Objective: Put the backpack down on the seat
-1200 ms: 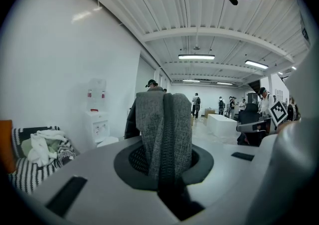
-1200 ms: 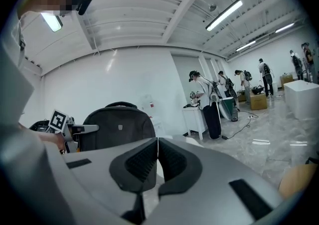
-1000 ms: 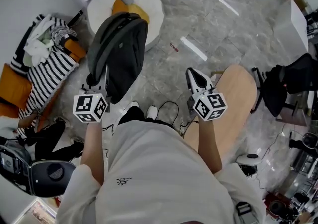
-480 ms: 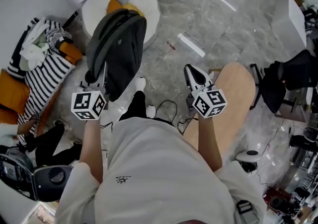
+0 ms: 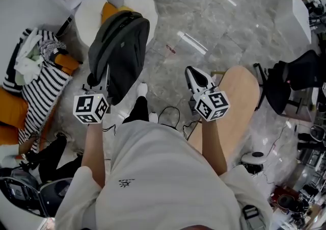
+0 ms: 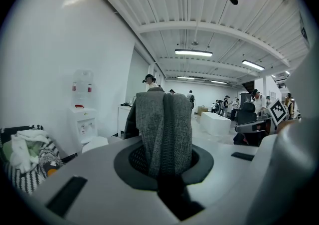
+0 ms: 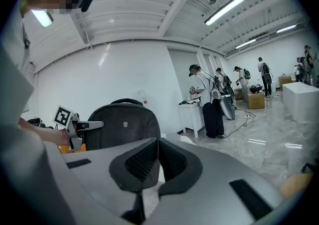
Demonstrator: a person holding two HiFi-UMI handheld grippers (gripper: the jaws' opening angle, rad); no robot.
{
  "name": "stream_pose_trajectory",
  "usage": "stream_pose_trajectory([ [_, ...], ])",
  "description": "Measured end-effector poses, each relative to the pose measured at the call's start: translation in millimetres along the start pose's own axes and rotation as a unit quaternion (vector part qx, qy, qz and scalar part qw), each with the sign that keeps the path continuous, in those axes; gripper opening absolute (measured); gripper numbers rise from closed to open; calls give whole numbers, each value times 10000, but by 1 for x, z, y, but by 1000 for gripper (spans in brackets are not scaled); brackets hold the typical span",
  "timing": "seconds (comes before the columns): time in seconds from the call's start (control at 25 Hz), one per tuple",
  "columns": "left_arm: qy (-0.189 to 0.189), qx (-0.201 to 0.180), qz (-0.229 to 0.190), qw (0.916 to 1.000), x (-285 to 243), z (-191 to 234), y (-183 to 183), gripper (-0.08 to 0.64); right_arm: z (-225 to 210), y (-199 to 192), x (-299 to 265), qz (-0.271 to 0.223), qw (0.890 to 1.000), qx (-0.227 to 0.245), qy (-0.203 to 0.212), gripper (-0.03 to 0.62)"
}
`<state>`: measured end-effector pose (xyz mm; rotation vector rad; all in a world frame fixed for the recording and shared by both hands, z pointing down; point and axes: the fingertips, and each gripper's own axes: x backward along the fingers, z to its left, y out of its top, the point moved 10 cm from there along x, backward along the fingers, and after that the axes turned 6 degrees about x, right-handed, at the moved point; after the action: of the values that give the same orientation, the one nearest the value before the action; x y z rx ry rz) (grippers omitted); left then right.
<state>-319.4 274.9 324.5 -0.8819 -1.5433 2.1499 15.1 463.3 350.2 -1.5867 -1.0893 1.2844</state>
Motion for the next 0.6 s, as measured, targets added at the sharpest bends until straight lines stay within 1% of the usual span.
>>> stream_pose_trajectory([
  [0.32, -175, 21, 140, 9997, -69, 26, 23, 69, -28, 22, -56, 47, 9999, -98, -129, 25],
  [0.6, -433, -63, 351, 9984, -124, 58, 38, 68, -43, 37, -106, 131, 9993, -216, -271, 25],
])
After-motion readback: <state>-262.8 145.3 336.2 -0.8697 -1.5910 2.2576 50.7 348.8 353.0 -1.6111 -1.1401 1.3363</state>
